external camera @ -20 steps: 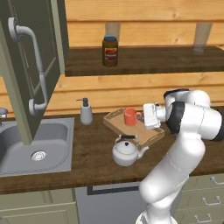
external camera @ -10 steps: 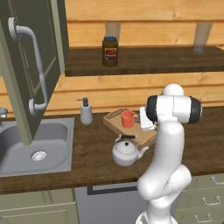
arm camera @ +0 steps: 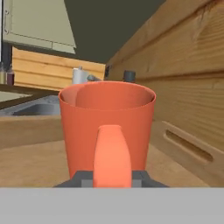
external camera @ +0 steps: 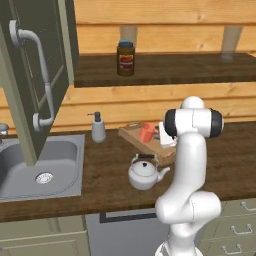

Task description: Pick the kettle from the counter and place it on the tray. Then pick the mug from the cabinet and place it on the tray. Then close the cabinet doors.

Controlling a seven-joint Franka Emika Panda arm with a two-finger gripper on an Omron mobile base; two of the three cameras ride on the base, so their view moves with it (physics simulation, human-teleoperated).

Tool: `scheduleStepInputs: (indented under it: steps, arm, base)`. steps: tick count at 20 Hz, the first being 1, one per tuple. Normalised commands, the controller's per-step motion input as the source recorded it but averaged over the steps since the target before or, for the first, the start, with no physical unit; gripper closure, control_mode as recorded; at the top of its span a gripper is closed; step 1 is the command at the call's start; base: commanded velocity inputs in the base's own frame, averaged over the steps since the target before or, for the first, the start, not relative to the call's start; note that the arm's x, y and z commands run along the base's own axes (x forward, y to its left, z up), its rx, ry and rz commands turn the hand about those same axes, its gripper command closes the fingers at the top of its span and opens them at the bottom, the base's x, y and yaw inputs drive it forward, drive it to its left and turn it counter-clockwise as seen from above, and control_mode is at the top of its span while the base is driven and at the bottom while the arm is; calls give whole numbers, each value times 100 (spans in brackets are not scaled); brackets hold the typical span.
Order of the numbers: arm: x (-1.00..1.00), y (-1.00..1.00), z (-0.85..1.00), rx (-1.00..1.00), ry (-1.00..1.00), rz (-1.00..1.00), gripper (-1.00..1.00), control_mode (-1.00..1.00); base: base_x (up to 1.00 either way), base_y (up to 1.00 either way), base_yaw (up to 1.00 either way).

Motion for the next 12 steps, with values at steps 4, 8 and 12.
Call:
scheduleStepInputs:
  steps: [4,8,12]
  arm:
    - [51,10,-24,0,2,0,100,-100]
    - [2,26,-24,-6,0,1,100,-100]
    - [-20,42,-33,-15,0,1,100,-100]
  base:
    - [0,0,0]
    - [0,0,0]
    - [0,0,0]
